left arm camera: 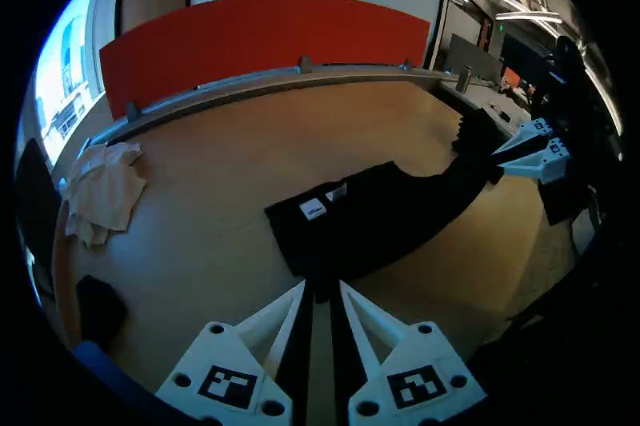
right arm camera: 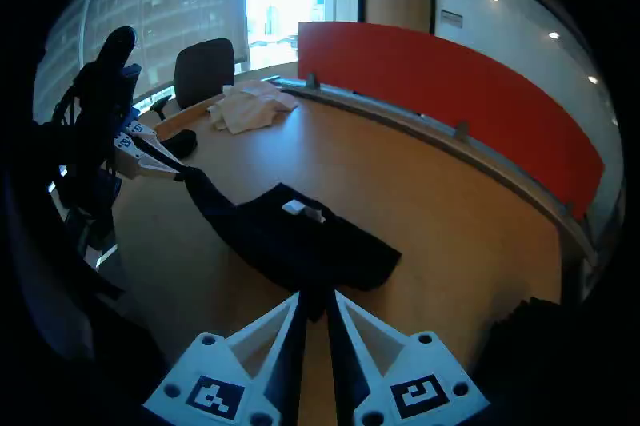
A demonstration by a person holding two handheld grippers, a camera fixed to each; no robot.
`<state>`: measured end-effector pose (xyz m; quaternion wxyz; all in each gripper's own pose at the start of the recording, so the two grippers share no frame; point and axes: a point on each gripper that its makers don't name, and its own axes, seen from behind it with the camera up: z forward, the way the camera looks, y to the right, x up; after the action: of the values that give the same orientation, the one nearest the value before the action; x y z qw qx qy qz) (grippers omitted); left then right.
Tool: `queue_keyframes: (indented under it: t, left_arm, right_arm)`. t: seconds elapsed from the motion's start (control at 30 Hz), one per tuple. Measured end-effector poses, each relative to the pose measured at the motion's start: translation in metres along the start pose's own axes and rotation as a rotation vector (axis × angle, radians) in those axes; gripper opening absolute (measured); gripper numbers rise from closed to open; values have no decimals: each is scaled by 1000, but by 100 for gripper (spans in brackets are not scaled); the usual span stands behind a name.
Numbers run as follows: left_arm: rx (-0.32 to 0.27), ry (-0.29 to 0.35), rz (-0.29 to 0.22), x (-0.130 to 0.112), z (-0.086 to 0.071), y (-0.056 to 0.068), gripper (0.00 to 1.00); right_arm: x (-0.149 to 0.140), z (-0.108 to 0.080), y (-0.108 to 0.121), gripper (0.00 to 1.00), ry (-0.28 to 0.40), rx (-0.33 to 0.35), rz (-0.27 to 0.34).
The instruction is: Fold towel
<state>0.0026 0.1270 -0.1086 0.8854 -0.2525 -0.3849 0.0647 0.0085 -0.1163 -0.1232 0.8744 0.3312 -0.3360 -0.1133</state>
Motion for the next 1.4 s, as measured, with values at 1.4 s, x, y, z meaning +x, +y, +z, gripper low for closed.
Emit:
queue_keyframes:
  t: [1.4]
  left_arm:
    - [19, -10, -19, 10, 38, -15, 14]
  right_arm:
    - [-7, 35, 28, 17, -67, -6, 2]
